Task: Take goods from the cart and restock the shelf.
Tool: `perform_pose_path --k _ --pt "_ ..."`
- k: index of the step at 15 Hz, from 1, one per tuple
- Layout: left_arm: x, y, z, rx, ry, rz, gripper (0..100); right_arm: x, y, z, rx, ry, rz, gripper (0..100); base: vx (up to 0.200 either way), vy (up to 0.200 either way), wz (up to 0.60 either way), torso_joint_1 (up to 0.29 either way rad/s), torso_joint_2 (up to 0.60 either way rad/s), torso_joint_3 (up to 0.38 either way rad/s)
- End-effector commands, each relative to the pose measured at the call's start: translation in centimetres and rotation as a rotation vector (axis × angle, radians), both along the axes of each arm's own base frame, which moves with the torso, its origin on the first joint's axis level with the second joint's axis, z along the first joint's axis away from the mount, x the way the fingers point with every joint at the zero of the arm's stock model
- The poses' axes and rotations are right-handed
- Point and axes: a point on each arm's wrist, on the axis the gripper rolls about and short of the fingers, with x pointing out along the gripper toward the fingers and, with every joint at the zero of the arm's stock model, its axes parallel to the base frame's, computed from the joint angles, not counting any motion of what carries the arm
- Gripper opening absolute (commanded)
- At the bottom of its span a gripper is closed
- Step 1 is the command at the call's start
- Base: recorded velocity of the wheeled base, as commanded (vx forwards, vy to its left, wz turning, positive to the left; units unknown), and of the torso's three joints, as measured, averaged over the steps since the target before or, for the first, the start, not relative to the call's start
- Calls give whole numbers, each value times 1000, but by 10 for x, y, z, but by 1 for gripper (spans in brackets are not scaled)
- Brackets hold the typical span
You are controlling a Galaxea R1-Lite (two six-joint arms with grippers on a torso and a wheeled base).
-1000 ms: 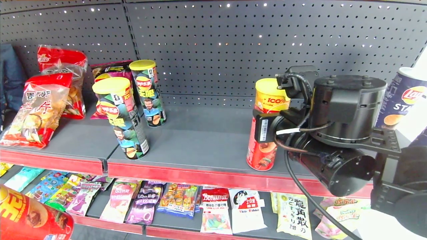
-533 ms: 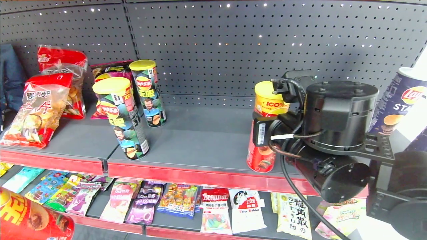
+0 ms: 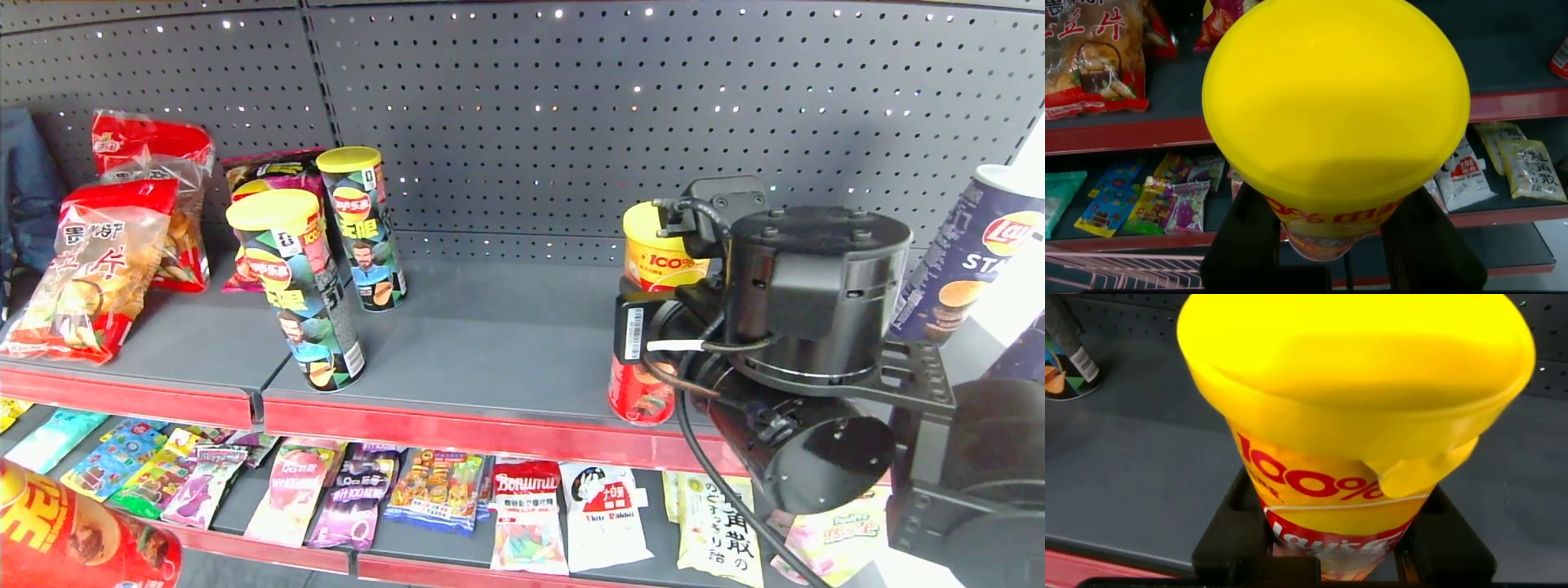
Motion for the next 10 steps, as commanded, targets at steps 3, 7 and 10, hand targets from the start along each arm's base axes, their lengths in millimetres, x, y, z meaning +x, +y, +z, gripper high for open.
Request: perform_pose_path --k 3,7,10 --pt "-1 0 0 0 -8 2 0 -4 4 0 -2 -2 10 0 0 0 0 0 0 0" --pt "-2 0 0 0 -6 0 0 -3 1 -3 -13 4 -2 0 0 0 0 0 0 0" --pt "-2 0 0 0 -6 2 0 0 -1 -2 -13 1 -23 0 0 0 0 0 0 0"
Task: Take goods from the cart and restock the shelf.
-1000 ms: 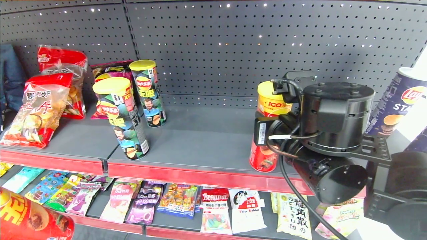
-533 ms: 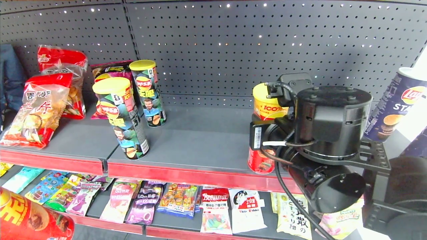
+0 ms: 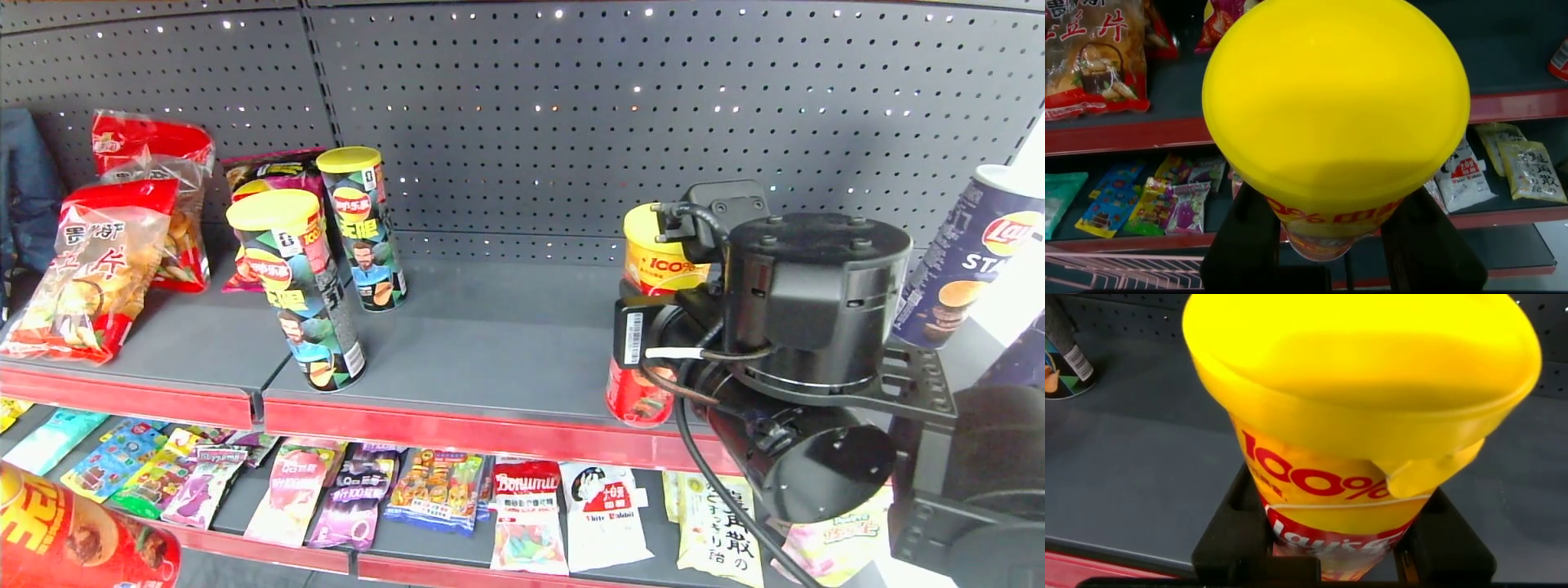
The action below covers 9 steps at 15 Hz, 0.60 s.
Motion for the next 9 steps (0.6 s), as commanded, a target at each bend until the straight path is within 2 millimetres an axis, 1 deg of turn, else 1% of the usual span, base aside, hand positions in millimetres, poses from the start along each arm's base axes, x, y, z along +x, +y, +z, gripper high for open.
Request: perform_pose_path --k 1,9 --pt "0 0 -1 0 0 1 0 1 -1 0 -3 -2 -17 0 0 0 0 0 0 0" --pt "0 0 -5 0 11 -1 0 3 0 5 5 -19 -66 0 0 0 0 0 0 0"
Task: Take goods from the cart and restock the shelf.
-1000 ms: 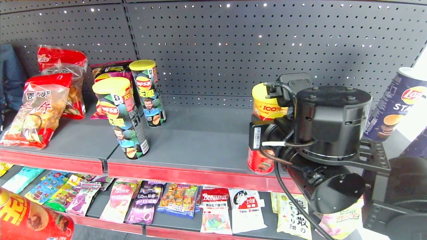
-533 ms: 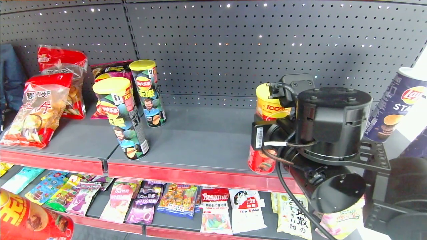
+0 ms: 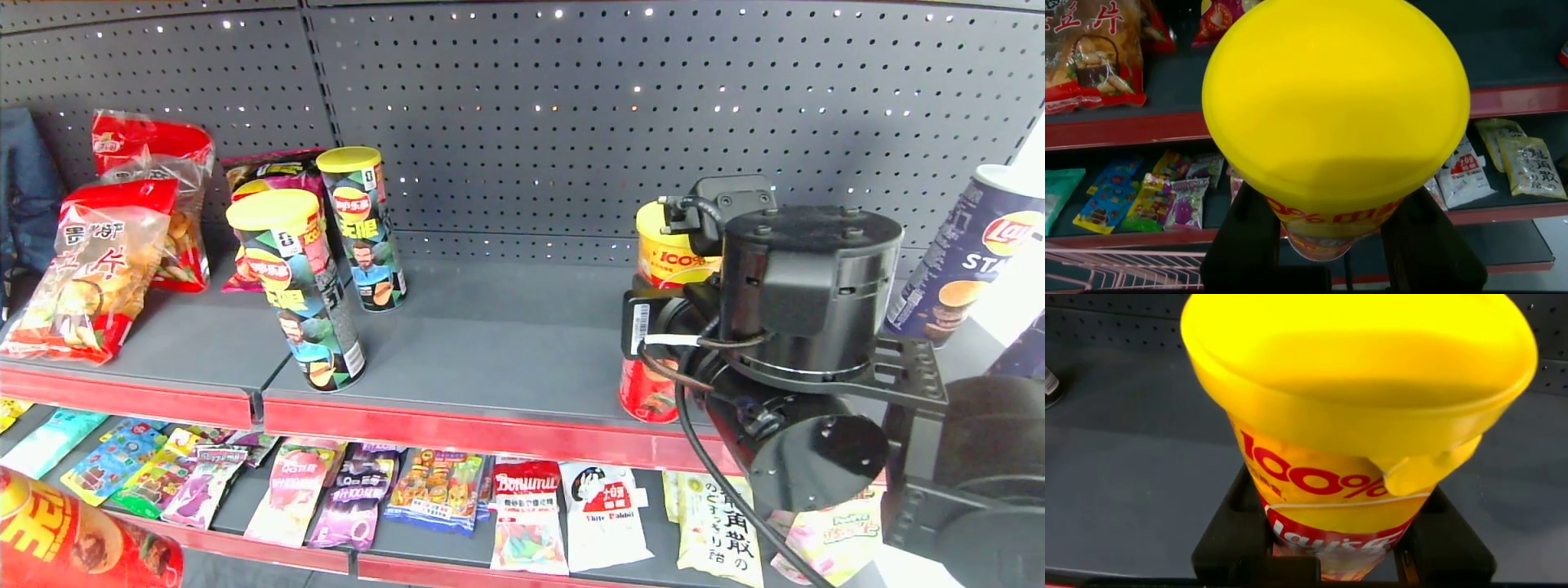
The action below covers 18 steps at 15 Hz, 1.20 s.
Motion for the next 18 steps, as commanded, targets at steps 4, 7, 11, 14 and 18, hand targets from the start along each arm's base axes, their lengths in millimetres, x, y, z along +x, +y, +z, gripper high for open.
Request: perform_pose_path --k 4,7,11,14,18 --pt "0 0 -1 1 2 1 0 3 6 4 35 -14 2 0 0 0 0 0 0 0" --pt "-3 0 -2 0 -8 1 0 2 7 3 31 -11 5 0 0 0 0 0 0 0" --pt "-4 0 -4 0 -8 1 0 1 7 -5 0 6 3 0 0 0 0 0 0 0" --pt "-4 0 -5 0 -8 1 0 0 8 -4 1 6 9 0 0 0 0 0 0 0" --pt "-4 0 -6 0 -3 1 0 0 7 -4 1 5 11 0 0 0 0 0 0 0"
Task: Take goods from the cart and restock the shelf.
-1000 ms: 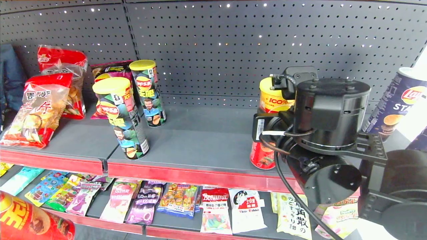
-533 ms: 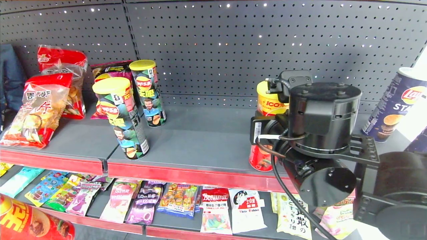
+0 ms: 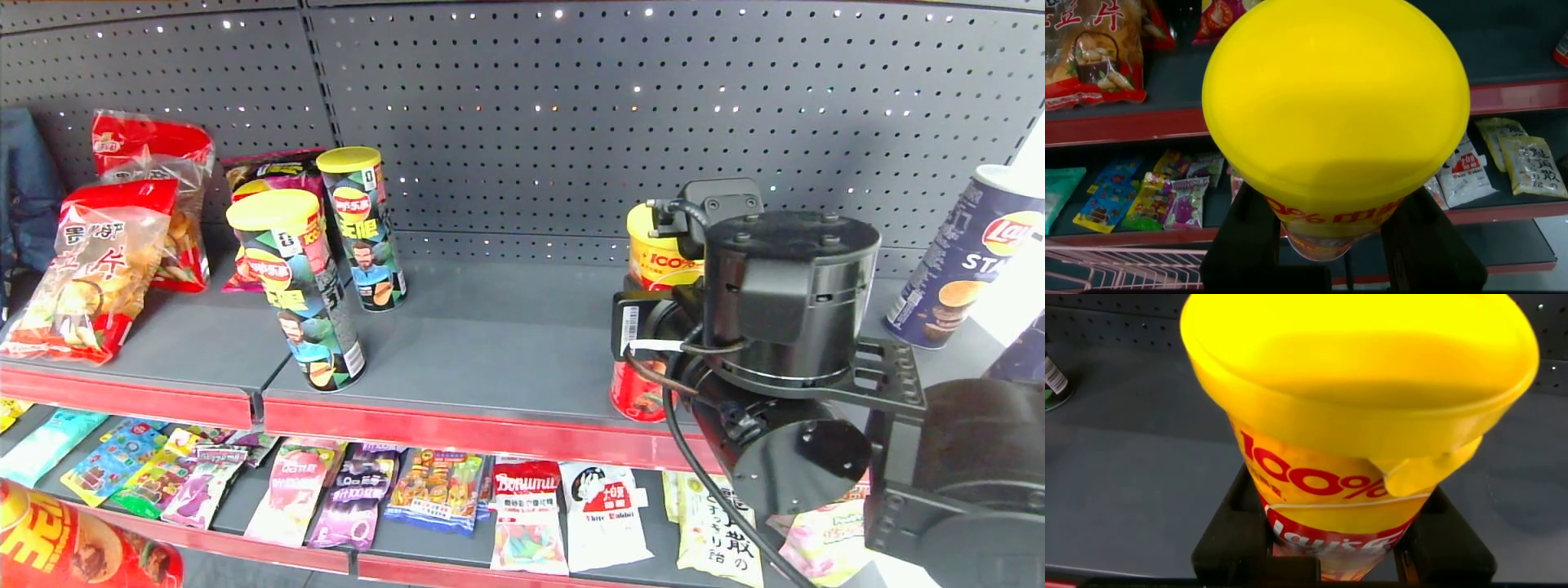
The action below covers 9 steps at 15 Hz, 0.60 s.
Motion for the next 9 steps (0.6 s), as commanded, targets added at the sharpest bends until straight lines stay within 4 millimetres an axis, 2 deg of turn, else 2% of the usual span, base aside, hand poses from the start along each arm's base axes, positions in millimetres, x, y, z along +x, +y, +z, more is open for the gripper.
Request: perform_pose_path --k 1,9 --pt "0 0 -1 0 6 -1 0 0 0 0 -1 0 2 0 0 0 0 0 0 0" --pt "0 0 -2 0 7 -1 0 1 2 -2 1 5 10 0 0 0 0 0 0 0"
